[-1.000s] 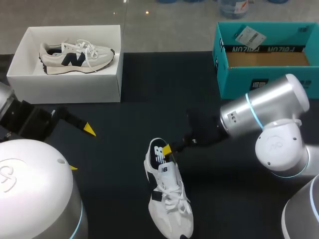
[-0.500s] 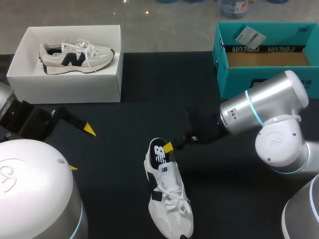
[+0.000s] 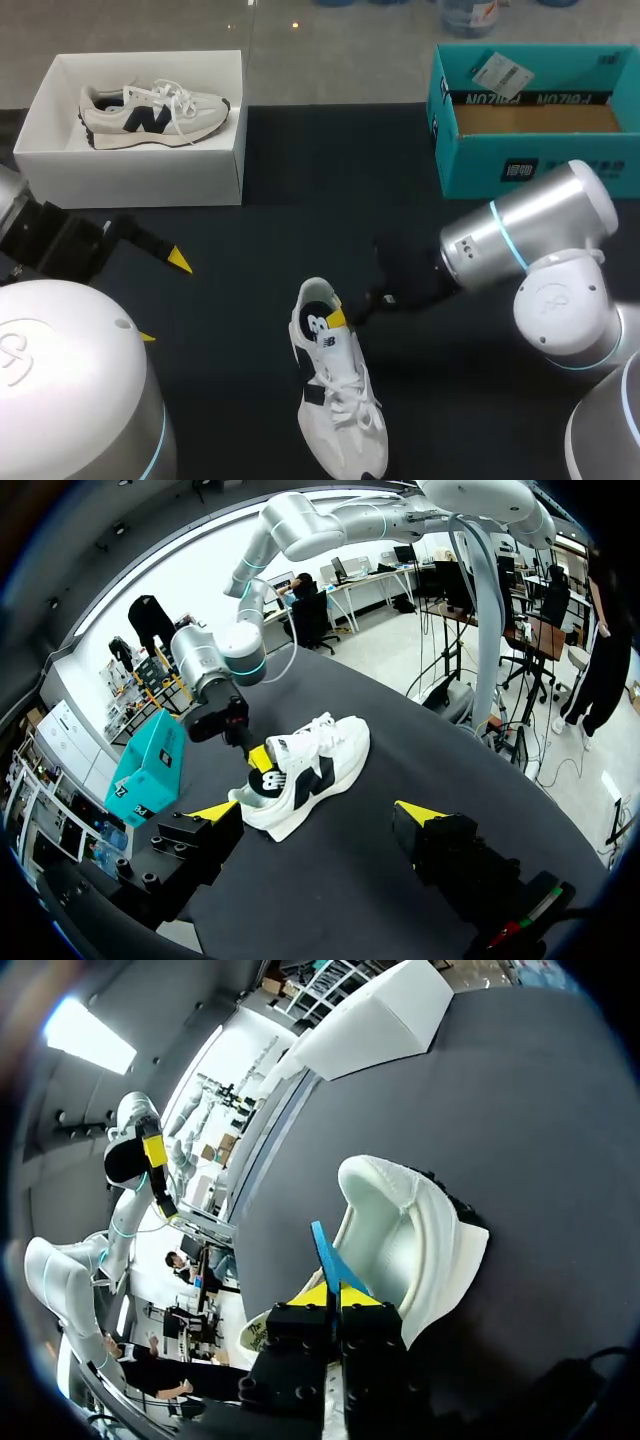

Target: Take the shoe out of the shoebox, open the shoe tongue, remove and reinsert the insole, then place the shoe into the shoebox

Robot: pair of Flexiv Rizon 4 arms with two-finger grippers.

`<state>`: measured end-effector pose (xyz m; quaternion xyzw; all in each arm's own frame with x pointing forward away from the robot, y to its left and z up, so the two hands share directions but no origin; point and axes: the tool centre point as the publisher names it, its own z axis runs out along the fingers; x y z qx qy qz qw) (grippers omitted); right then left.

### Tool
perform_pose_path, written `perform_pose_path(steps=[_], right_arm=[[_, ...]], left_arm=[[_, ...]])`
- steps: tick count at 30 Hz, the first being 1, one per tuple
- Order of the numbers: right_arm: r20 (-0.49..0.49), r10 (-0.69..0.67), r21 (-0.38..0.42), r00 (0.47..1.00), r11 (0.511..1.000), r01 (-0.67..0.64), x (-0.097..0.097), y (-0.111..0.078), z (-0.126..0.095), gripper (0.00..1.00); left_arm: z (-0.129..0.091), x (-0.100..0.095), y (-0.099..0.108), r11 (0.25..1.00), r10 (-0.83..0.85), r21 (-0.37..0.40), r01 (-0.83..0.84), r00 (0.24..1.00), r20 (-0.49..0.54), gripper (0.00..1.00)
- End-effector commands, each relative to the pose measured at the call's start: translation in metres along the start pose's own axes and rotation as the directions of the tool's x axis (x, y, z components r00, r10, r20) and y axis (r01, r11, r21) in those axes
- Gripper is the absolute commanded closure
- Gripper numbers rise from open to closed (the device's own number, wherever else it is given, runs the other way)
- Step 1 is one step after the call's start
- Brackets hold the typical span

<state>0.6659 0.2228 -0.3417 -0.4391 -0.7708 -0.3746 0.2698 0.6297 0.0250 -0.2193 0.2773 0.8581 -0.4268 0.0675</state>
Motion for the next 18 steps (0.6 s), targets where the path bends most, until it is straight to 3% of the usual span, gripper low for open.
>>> perform_pose_path(steps=[1,9,10,11,12,13,14,18], right_arm=[[0.000,0.007,-0.005,1.000,1.000,-0.007,0.000,-0.006,0.006,1.00],[0.010,-0.004,0.007,1.000,1.000,0.004,-0.002,0.003,0.004,0.98],[0.011,-0.006,0.007,1.000,1.000,0.006,-0.002,0.005,0.004,0.79],[0.015,-0.010,0.007,1.000,1.000,0.010,-0.002,0.008,0.003,0.70],[0.019,-0.014,0.008,1.000,1.000,0.014,-0.002,0.010,0.001,0.46],[0.021,-0.022,0.001,1.000,1.000,0.022,-0.001,0.013,0.000,0.05],[0.018,-0.025,-0.025,1.000,0.999,0.026,0.000,0.016,-0.002,0.00],[0.034,-0.059,-0.036,0.998,0.998,0.060,0.006,0.029,-0.010,0.00]], left_arm=[[0.000,0.000,0.000,1.000,-0.001,-0.003,0.001,1.000,-0.002,0.00],[0.000,0.000,0.000,1.000,-0.001,-0.003,0.001,1.000,-0.002,0.00],[0.000,0.000,0.000,1.000,-0.001,-0.003,0.001,1.000,-0.002,0.00],[0.000,0.000,0.000,1.000,-0.001,-0.003,0.001,1.000,-0.002,0.00],[0.000,0.000,0.000,1.000,-0.001,-0.003,0.001,1.000,-0.002,0.00],[0.000,0.000,0.000,1.000,-0.001,-0.003,0.001,1.000,-0.002,0.00],[0.000,0.000,0.000,1.000,-0.001,-0.003,0.001,1.000,-0.002,0.00],[0.000,0.000,0.000,1.000,-0.001,-0.003,0.001,1.000,-0.002,0.00]])
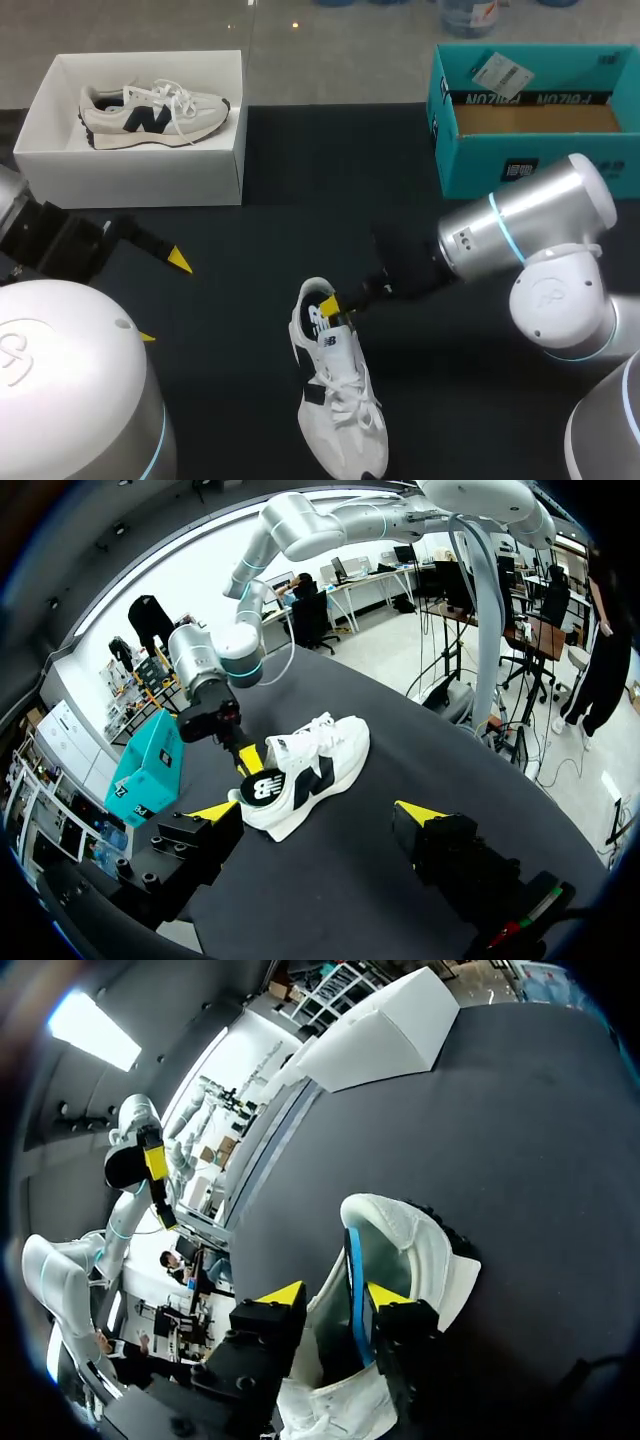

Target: Take the shoe out of the shoebox, open the shoe tongue, remove and reinsert the insole, then place the shoe into the shoebox

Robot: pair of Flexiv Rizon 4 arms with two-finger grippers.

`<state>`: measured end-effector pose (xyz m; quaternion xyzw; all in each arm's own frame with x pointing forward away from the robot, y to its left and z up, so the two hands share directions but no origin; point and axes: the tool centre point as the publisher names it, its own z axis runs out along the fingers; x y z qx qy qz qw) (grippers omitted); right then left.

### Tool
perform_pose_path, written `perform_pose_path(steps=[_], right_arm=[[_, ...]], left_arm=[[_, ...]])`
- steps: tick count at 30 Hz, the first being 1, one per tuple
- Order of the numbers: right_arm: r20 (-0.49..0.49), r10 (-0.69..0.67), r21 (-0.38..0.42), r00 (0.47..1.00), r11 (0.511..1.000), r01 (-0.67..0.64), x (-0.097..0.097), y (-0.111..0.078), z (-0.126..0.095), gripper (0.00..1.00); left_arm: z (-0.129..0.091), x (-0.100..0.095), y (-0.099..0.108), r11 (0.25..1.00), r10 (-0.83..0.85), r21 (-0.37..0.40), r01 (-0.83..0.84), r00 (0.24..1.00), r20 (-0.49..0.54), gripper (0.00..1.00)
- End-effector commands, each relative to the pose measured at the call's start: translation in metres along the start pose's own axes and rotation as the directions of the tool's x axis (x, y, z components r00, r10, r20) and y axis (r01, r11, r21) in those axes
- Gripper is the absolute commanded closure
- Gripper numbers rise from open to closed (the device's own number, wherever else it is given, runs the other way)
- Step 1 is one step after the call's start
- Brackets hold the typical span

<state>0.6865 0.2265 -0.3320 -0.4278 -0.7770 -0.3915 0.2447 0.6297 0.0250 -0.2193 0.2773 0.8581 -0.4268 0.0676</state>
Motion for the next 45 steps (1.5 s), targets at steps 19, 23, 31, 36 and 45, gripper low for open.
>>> perform_pose_path(steps=[19,23,31,36,45], right_arm=[[0.228,0.009,0.064,0.974,0.998,-0.024,0.016,0.030,-0.043,0.00],[0.314,0.064,0.124,0.947,0.986,-0.107,0.024,0.023,-0.042,0.00],[0.364,0.146,0.185,0.920,0.957,-0.225,0.019,0.014,-0.037,0.00],[0.364,0.146,0.185,0.920,0.957,-0.225,0.019,0.014,-0.037,0.00],[0.364,0.146,0.185,0.920,0.957,-0.225,0.019,0.014,-0.037,0.00]], left_arm=[[0.000,0.000,0.000,1.000,-0.001,-0.003,0.001,1.000,-0.002,0.00],[0.000,0.000,0.000,1.000,-0.001,-0.003,0.001,1.000,-0.002,0.00],[0.000,0.000,0.000,1.000,-0.001,-0.003,0.001,1.000,-0.002,0.00],[0.000,0.000,0.000,1.000,-0.001,-0.003,0.001,1.000,-0.002,0.00],[0.000,0.000,0.000,1.000,-0.001,-0.003,0.001,1.000,-0.002,0.00]])
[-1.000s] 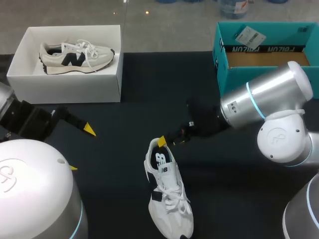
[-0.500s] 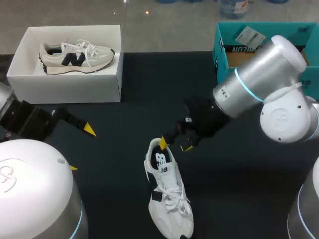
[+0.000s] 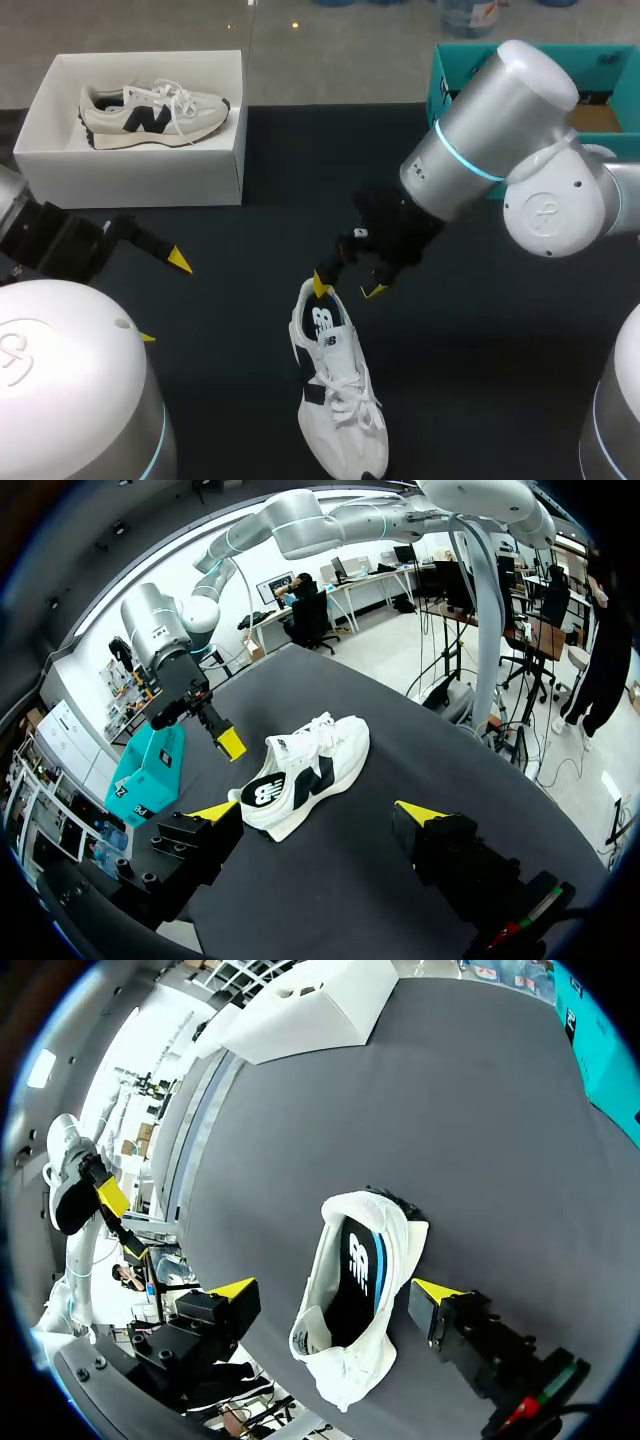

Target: Take the shoe out of the shoebox, open the shoe tongue, remove and reinsert the insole, then place the shoe into the shoebox

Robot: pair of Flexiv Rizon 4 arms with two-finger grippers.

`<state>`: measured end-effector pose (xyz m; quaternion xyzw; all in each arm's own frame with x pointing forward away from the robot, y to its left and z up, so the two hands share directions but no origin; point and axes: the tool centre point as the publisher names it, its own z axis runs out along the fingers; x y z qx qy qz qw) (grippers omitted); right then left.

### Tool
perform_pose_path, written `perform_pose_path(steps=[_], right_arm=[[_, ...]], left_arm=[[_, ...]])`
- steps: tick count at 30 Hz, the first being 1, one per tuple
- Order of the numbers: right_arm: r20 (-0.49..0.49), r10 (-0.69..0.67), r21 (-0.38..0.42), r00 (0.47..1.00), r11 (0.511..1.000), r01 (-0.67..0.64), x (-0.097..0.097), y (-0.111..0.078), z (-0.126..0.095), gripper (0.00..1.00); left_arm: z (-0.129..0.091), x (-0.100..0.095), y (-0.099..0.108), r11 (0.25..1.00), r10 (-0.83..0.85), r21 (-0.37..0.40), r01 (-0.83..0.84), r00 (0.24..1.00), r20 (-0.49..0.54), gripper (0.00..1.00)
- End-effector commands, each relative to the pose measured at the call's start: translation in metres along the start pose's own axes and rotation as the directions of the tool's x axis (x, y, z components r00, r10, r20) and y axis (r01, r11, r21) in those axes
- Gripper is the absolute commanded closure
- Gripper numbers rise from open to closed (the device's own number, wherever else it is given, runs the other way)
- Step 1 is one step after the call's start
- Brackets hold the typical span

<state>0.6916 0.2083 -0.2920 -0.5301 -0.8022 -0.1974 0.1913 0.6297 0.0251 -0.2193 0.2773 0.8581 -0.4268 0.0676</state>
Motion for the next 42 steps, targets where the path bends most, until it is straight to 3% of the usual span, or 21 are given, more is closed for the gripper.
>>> perform_pose_path(steps=[1,5,6,7,9,10,11,21,29,42], right_arm=[[0.010,0.002,-0.002,1.000,1.000,-0.002,0.002,-0.001,0.001,0.00],[0.109,0.028,0.046,0.994,0.998,-0.033,0.011,0.003,-0.002,0.00],[0.127,0.033,0.047,0.991,0.998,-0.039,0.012,0.003,-0.001,0.06],[0.142,0.036,0.057,0.989,0.997,-0.045,0.013,0.003,0.000,0.55],[0.155,0.048,0.059,0.987,0.997,-0.058,0.013,0.003,0.002,0.76],[0.167,0.051,0.056,0.985,0.997,-0.061,0.014,0.003,0.003,0.95],[0.167,0.048,0.054,0.985,0.997,-0.058,0.014,0.003,0.003,1.00],[0.227,0.028,0.105,0.974,0.993,-0.053,0.019,0.012,0.025,1.00],[0.236,0.045,0.112,0.971,0.991,-0.073,0.004,0.011,0.047,1.00],[0.307,0.081,0.084,0.948,0.990,-0.112,-0.016,0.003,0.042,1.00]], left_arm=[[0.000,0.000,0.000,1.000,-0.001,-0.003,0.001,1.000,-0.002,0.00],[0.000,0.000,0.000,1.000,-0.001,-0.003,0.001,1.000,-0.002,0.00],[0.000,0.000,0.000,1.000,-0.001,-0.003,0.001,1.000,-0.002,0.00],[0.000,0.000,0.000,1.000,-0.001,-0.003,0.001,1.000,-0.002,0.00],[0.000,0.000,0.000,1.000,-0.001,-0.003,0.001,1.000,-0.002,0.00],[0.000,0.000,0.000,1.000,-0.001,-0.003,0.001,1.000,-0.002,0.00],[0.000,0.000,0.000,1.000,-0.001,-0.003,0.001,1.000,-0.002,0.00],[0.000,0.000,0.000,1.000,-0.001,-0.003,0.001,1.000,-0.002,0.00],[0.000,0.000,0.000,1.000,-0.001,-0.003,0.001,1.000,-0.002,0.00],[0.000,0.000,0.000,1.000,-0.001,-0.003,0.001,1.000,-0.002,0.00]])
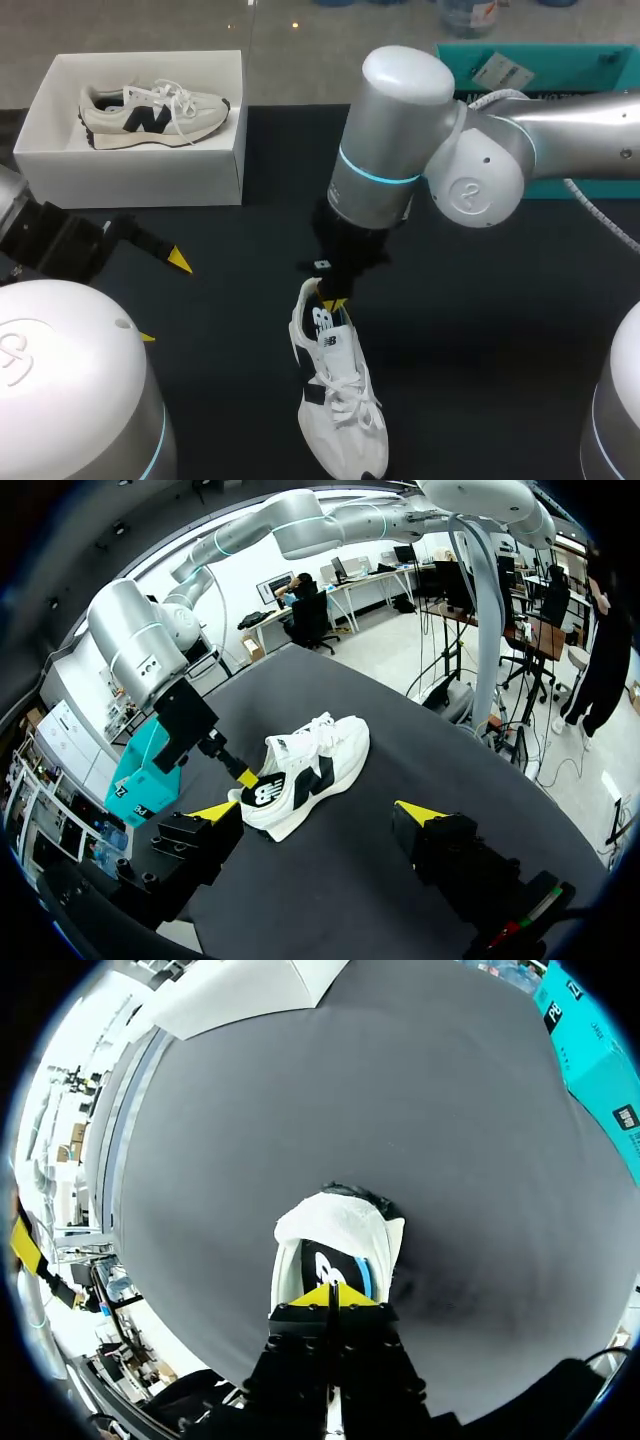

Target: Take the shoe out of the shoebox, open the shoe tongue, remove and reinsert the insole, then place the shoe into the shoebox

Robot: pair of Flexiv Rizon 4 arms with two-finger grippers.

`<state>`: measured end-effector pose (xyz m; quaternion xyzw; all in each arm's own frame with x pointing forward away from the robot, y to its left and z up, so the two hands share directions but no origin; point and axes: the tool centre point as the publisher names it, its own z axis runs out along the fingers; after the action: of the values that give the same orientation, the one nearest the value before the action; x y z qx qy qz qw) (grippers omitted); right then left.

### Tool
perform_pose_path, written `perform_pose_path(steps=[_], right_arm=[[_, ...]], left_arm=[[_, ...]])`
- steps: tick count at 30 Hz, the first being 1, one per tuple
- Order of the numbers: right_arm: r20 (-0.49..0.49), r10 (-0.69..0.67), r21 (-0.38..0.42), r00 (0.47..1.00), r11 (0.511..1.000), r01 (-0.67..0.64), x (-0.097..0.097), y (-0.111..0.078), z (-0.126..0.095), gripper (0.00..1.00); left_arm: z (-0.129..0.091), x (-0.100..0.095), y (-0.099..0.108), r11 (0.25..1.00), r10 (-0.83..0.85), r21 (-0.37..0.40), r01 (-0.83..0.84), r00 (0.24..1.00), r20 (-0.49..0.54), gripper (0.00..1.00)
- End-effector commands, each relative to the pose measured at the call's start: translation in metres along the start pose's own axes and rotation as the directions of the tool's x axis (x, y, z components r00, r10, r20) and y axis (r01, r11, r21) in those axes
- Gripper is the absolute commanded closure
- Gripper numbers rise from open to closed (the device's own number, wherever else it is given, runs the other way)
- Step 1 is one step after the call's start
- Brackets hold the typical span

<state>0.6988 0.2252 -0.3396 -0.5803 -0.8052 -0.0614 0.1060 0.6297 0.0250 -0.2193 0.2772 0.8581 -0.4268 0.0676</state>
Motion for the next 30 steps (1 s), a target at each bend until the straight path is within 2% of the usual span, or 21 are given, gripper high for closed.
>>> perform_pose_path(steps=[1,8,22,30], right_arm=[[0.006,0.005,-0.009,1.000,1.000,-0.005,-0.005,-0.005,-0.005,1.00],[0.011,0.011,-0.011,1.000,1.000,-0.011,-0.006,-0.006,-0.006,1.00],[-0.019,0.003,0.021,1.000,1.000,-0.002,-0.006,-0.003,0.018,1.00],[-0.003,0.011,0.008,1.000,1.000,-0.011,-0.007,-0.009,0.007,1.00]], left_arm=[[0.000,0.000,0.000,1.000,0.000,-0.003,0.000,1.000,-0.002,0.00],[0.000,0.000,0.000,1.000,0.000,-0.003,0.000,1.000,-0.002,0.00],[0.000,0.000,0.000,1.000,0.000,-0.003,0.000,1.000,-0.002,0.00],[0.000,0.000,0.000,1.000,0.000,-0.003,0.000,1.000,-0.002,0.00]])
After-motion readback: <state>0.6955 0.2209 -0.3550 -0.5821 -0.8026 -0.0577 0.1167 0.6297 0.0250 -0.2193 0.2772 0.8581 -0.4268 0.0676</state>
